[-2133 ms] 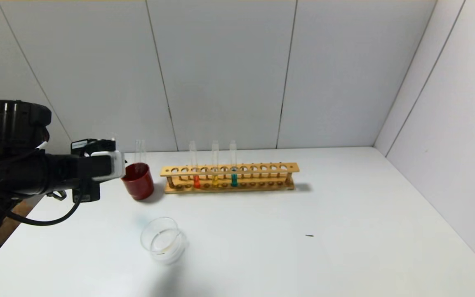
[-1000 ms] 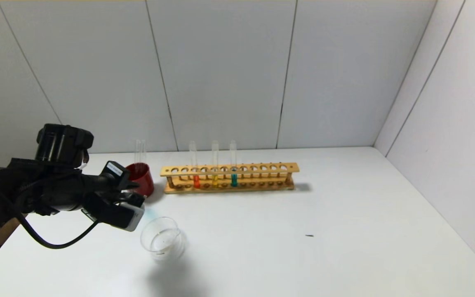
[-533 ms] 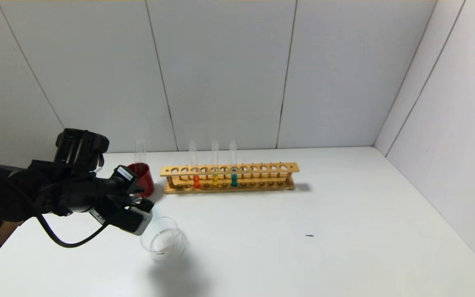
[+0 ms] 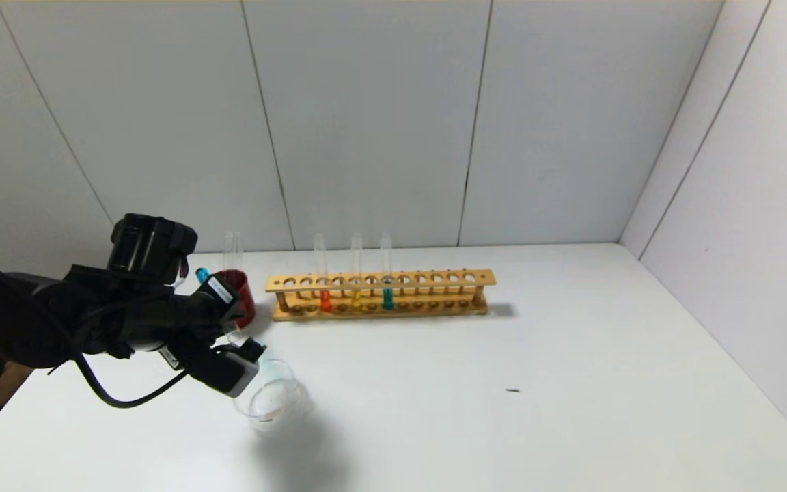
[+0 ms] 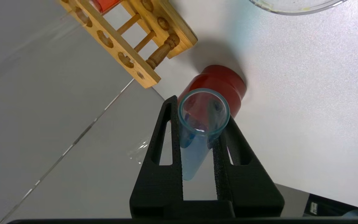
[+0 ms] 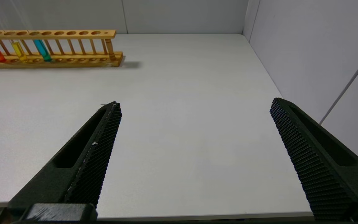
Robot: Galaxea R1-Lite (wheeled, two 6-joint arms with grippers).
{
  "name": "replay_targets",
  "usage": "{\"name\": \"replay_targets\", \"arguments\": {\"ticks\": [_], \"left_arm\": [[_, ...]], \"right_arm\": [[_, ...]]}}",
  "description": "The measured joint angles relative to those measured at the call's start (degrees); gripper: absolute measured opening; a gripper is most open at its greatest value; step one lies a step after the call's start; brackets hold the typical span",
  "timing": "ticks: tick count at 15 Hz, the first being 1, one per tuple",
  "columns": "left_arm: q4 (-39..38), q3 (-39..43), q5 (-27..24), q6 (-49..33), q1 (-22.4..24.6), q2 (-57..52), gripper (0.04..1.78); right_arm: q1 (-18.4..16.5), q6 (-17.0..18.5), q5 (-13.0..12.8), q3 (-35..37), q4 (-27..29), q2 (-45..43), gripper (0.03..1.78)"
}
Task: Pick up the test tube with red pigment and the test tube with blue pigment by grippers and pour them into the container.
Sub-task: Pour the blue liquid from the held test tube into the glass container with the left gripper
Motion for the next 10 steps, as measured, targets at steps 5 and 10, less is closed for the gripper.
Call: {"name": "replay_targets", "arguments": {"ticks": [5,10], "left_arm": [[0.0,-0.1,0.2,3.0,0.0,0.8,0.33],[-0.3,-1.0,1.3,6.5,0.0,1.8,0.33]], "right_arm": [[0.0,0.0,0.0,0.0,0.0,0.0,1.75],[0.0,0.0,0.0,0.0,0.0,0.0,1.75]]}}
